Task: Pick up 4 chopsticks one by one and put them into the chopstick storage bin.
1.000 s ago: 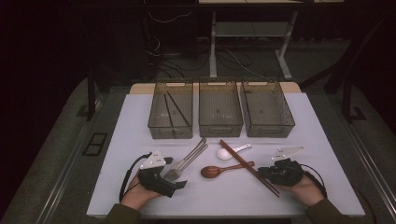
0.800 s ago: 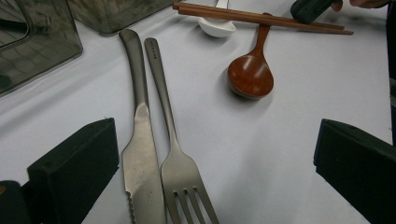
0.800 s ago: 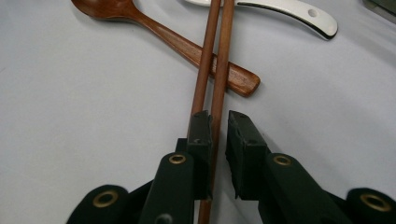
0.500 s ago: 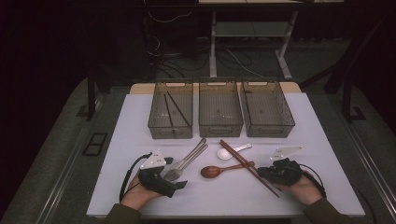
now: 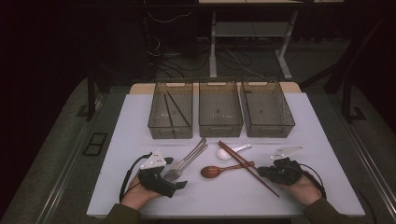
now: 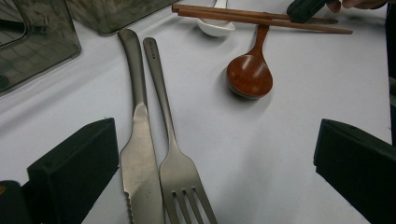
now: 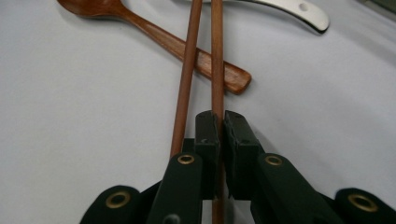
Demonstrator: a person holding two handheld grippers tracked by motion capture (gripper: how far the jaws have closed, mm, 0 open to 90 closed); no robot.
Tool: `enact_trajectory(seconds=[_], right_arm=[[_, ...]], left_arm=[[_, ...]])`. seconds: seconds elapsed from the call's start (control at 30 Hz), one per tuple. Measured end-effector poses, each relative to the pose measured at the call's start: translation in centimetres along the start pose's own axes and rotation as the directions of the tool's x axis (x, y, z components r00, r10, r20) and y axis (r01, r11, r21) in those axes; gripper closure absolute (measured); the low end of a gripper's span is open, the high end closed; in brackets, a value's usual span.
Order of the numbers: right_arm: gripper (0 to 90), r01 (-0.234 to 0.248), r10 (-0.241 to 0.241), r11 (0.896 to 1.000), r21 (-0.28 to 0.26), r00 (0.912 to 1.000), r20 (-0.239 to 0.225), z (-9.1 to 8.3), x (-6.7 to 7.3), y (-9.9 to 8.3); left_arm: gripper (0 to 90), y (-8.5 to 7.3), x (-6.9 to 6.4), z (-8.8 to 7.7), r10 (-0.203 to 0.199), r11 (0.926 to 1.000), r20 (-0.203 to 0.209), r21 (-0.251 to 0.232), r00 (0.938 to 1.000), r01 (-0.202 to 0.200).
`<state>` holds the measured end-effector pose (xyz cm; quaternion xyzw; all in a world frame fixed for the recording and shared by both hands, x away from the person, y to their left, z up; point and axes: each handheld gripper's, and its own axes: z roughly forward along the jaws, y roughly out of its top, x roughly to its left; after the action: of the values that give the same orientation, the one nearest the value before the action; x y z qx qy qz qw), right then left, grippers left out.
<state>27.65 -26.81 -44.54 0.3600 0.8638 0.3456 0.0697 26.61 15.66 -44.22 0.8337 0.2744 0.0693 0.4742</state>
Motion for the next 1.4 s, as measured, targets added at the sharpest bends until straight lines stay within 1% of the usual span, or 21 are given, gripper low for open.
enact_trajectory(seconds=[0.17,0.23,0.63,1.03,1.07,1.27,1.4], right_arm=[[84.3,-0.016,0.016,0.999,-0.028,0.9999,-0.001,-0.5,-0.4,0.0],[84.3,-0.011,0.011,0.999,-0.035,0.9999,-0.002,-0.7,-0.5,0.0],[84.3,-0.026,0.025,0.995,-0.101,0.9996,-0.008,-1.9,-0.9,0.2],[84.2,-0.041,0.037,0.991,-0.130,0.9988,-0.032,-2.6,-1.0,0.6],[84.2,-0.032,0.028,0.991,-0.133,0.9991,-0.032,-2.7,-1.1,0.7],[84.2,-0.035,0.029,0.988,-0.148,0.9985,-0.046,-2.8,-1.1,1.4],[84.2,-0.029,0.022,0.986,-0.162,0.9988,-0.044,-2.8,-1.1,1.9]], left_arm=[[0.0,0.0,0.0,0.0,-0.001,1.0000,0.000,0.000,1.0000,0.001],[0.0,0.0,0.0,0.0,-0.001,1.0000,-0.001,0.000,1.0000,0.001],[0.0,0.0,0.0,0.0,-0.001,1.0000,0.000,-0.001,1.0000,0.001],[0.0,0.0,0.0,0.0,0.000,1.0000,-0.001,0.002,1.0000,0.000],[0.0,0.0,0.0,0.0,0.000,1.0000,-0.001,0.002,1.0000,0.000],[0.0,0.0,0.1,0.0,-0.002,1.0000,0.002,0.002,1.0000,0.002],[0.0,0.0,0.1,0.0,-0.001,1.0000,0.003,0.000,1.0000,0.001]])
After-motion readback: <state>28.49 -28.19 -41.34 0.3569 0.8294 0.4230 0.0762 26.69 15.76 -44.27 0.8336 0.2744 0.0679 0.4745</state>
